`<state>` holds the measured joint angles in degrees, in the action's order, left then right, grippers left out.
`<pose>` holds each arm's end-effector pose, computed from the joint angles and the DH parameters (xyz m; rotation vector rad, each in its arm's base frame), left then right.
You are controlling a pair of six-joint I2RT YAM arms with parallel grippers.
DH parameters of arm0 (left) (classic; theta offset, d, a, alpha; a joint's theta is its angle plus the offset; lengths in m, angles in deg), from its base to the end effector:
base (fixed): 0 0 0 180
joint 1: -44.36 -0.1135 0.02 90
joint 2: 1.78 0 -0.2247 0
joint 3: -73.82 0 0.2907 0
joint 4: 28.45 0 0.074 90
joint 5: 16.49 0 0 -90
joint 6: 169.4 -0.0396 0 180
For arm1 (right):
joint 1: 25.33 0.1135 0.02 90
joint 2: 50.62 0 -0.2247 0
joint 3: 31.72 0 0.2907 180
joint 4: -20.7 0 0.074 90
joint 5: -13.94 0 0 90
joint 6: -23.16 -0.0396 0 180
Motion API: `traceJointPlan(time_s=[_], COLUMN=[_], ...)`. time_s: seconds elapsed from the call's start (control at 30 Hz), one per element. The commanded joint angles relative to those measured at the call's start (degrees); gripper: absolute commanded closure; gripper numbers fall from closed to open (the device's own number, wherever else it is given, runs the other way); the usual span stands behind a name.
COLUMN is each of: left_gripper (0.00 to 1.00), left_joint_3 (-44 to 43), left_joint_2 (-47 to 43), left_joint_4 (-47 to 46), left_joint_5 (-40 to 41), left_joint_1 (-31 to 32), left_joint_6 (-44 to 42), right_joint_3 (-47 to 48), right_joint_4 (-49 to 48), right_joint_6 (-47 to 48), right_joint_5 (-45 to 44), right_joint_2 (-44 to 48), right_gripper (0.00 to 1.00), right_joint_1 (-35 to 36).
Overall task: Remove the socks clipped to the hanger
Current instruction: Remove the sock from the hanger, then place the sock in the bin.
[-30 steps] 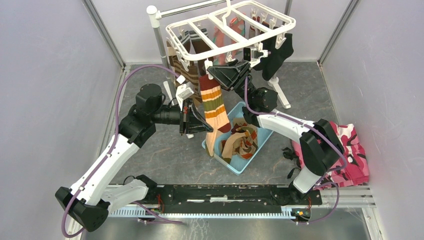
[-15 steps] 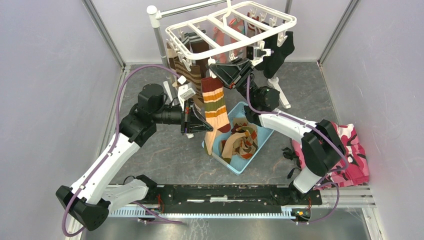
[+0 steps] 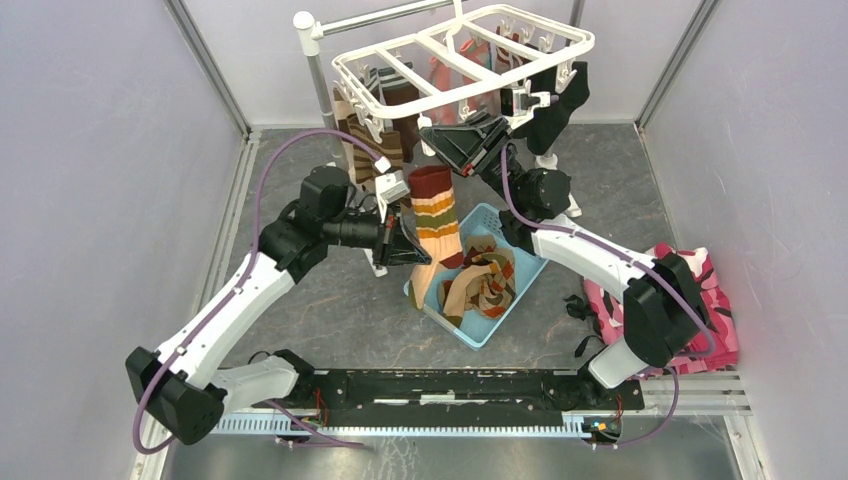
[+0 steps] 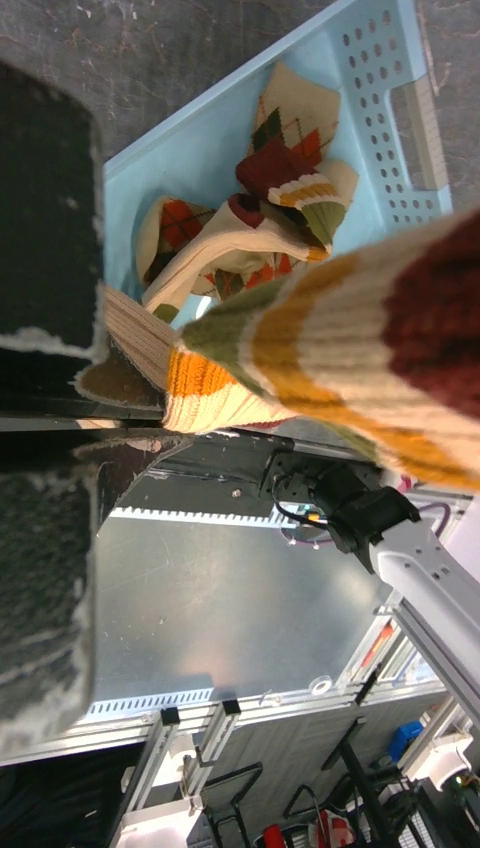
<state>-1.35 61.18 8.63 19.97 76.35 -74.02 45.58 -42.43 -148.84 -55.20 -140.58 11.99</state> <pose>0.2295 -0.1809 0.3341 1.0681 1.7662 -1.3408 0.2890 0.2380 0.3601 -0.0783 0.9356 2.0847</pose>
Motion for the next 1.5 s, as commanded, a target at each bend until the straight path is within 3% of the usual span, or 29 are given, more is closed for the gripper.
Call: traceJointPlan(time_s=[0.0, 0.13, 0.4, 0.77, 0.8, 0.83, 0.9, 0.93, 1.13, 1.47], left_gripper=[0.98, 0.98, 0.98, 0.96, 0.88, 0.64, 0.07, 0.01, 0.00, 0.00], left_joint_3=[0.88, 2.88, 1.74, -3.63, -3.93, -4.31, -4.53, -4.06, 3.50, 14.75], left_joint_2=[2.87, 5.45, 13.41, 19.73, 20.15, 20.60, 20.72, 20.00, 10.89, -10.21], left_joint_4=[-2.59, -10.31, -13.85, -14.63, -13.72, -12.29, -8.91, -7.46, 0.21, 4.20], left_joint_5=[3.94, 9.84, 15.35, 16.31, 16.90, 17.55, 18.53, 18.53, 20.98, 19.81], left_joint_1=[1.67, 3.43, 7.42, 12.40, 13.19, 13.92, 14.70, 14.71, 14.44, 10.29], left_joint_6=[-2.59, 0.54, -3.28, -6.25, -7.77, -9.34, -11.56, -12.69, -19.35, -17.00], right_joint_3=[0.14, -0.16, 0.00, -2.10, -2.18, -2.34, -2.67, -2.87, -2.94, -2.26], right_joint_4=[5.70, 12.30, 24.30, 23.95, 23.98, 23.98, 24.07, 24.07, 24.24, 27.38], right_joint_6=[4.62, 9.29, 17.52, 17.33, 17.31, 17.37, 17.46, 17.48, 17.47, 19.25], right_joint_5=[2.85, 3.38, 3.04, 3.19, 3.17, 3.28, 3.22, 3.22, 3.60, 4.36], right_joint_2=[3.72, 6.08, 10.46, 11.73, 11.73, 11.79, 11.90, 11.92, 11.90, 13.22], right_gripper=[1.00, 1.00, 1.00, 1.00, 1.00, 1.00, 1.00, 1.00, 1.00, 1.00], right_joint_1=[-0.26, -0.37, -0.47, -0.63, -0.66, -0.62, -0.60, -0.61, -0.66, -0.64])
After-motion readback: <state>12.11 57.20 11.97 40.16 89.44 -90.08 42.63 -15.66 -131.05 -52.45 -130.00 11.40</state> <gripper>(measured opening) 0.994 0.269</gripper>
